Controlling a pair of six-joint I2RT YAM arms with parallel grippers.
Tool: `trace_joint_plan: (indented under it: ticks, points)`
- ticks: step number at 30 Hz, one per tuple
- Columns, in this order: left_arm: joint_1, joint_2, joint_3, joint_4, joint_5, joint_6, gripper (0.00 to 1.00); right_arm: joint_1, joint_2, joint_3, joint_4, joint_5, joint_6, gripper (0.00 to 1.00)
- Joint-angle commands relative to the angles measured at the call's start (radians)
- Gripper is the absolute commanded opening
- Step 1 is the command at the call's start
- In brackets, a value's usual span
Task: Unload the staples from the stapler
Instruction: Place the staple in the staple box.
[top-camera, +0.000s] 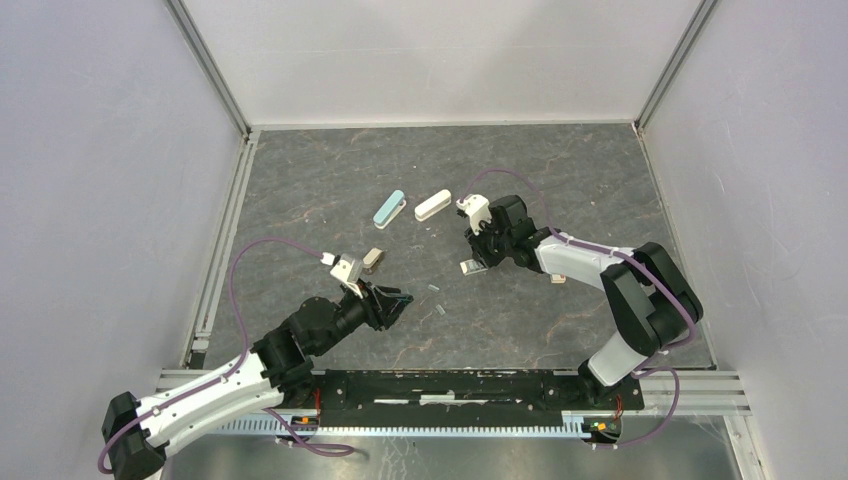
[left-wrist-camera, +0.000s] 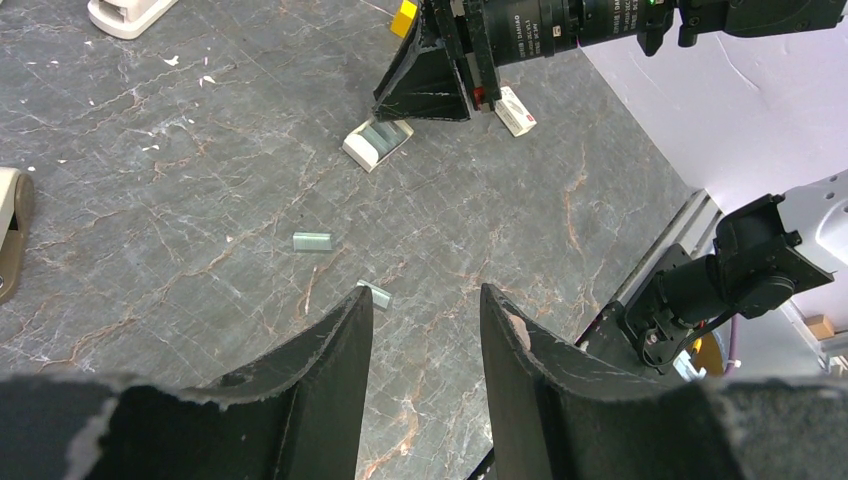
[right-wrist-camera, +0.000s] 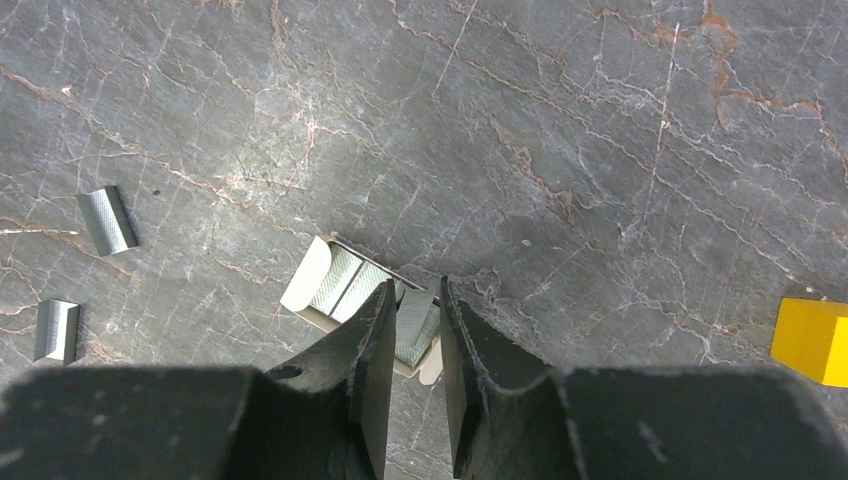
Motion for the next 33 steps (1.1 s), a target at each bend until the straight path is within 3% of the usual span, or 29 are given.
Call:
trace_joint_plan:
  ticks: [1,11,28,33]
  points:
    - [0.002,-0.012,-0.004,0.028,-0.012,0.033,0.51,0.005,-0.037,0.022,0.014,0.006,-0.009,0.28]
    - [0.001,-0.014,-0.002,0.025,-0.013,0.034,0.51,0.005,-0.040,0.009,0.004,-0.006,-0.007,0.25]
    - [0.002,0.000,0.013,0.025,-0.011,0.038,0.51,0.005,-0.056,0.022,0.008,-0.054,-0.017,0.29]
    - [0.002,-0.007,0.012,0.022,-0.009,0.037,0.51,0.005,-0.007,0.067,-0.003,-0.068,-0.010,0.23]
